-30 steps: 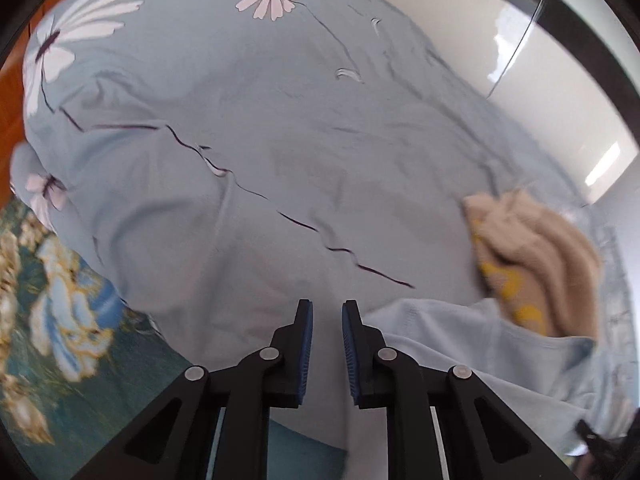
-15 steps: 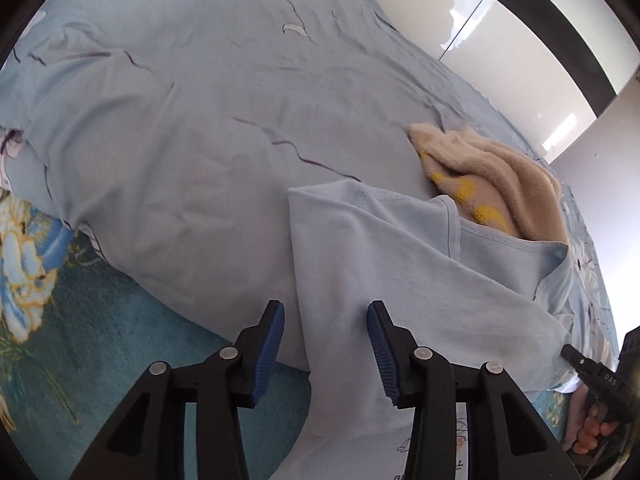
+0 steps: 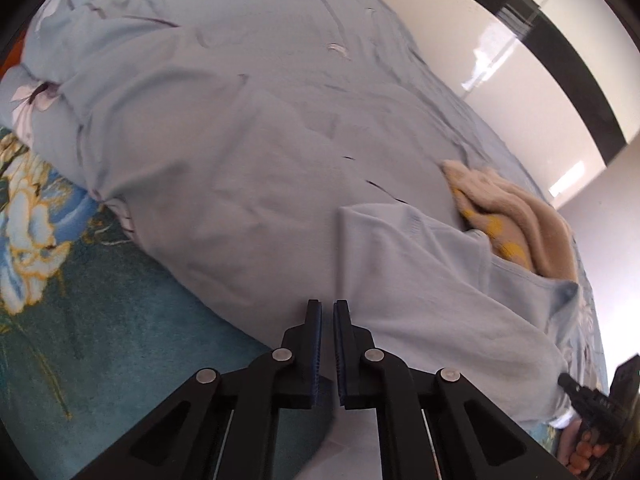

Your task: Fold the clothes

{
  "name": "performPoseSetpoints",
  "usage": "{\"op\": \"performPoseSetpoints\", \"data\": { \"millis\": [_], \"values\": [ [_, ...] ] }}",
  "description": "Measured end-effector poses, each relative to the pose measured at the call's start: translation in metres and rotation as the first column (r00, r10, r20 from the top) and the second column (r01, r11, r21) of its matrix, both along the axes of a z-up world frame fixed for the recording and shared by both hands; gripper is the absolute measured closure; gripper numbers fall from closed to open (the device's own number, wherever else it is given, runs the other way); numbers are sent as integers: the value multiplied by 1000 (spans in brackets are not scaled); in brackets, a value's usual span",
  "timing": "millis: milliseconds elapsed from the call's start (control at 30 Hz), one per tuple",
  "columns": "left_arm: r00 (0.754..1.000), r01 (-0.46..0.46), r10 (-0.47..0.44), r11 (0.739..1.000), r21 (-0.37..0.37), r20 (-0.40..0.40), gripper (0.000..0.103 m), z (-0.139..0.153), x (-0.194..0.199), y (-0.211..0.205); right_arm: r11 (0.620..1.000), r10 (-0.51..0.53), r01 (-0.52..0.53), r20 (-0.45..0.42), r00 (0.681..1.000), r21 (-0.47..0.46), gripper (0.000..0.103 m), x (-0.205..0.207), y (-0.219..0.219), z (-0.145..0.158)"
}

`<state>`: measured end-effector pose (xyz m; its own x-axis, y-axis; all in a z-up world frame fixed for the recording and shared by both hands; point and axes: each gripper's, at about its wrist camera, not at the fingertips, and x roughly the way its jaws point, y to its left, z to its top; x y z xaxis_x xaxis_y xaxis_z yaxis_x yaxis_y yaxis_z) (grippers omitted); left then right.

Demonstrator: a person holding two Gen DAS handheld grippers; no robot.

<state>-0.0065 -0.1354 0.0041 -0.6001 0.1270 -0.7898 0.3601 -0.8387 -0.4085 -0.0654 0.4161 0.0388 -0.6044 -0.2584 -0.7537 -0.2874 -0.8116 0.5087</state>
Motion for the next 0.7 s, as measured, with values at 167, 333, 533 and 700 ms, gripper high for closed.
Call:
{"op": "performPoseSetpoints", "data": {
  "millis": [167, 333, 533, 700],
  "values": [
    [1000, -10, 10, 1000, 22, 8, 97, 0, 7, -11, 998, -35, 33, 25, 999, 55, 93, 4, 2, 3],
    [999, -17, 15, 999, 47, 32, 96, -2, 23, -17, 992, -100, 96, 48, 994, 75, 93, 23, 14, 9],
    [996, 16, -27, 990, 138, 83, 63, -14, 67, -16, 998, -55, 51, 120, 991, 34, 88, 65, 5, 2],
    [988, 42, -66, 985, 165, 138, 33, -22, 113, -6, 999, -17, 28, 217, 976, -46, 70, 110, -15, -16]
  ]
}}
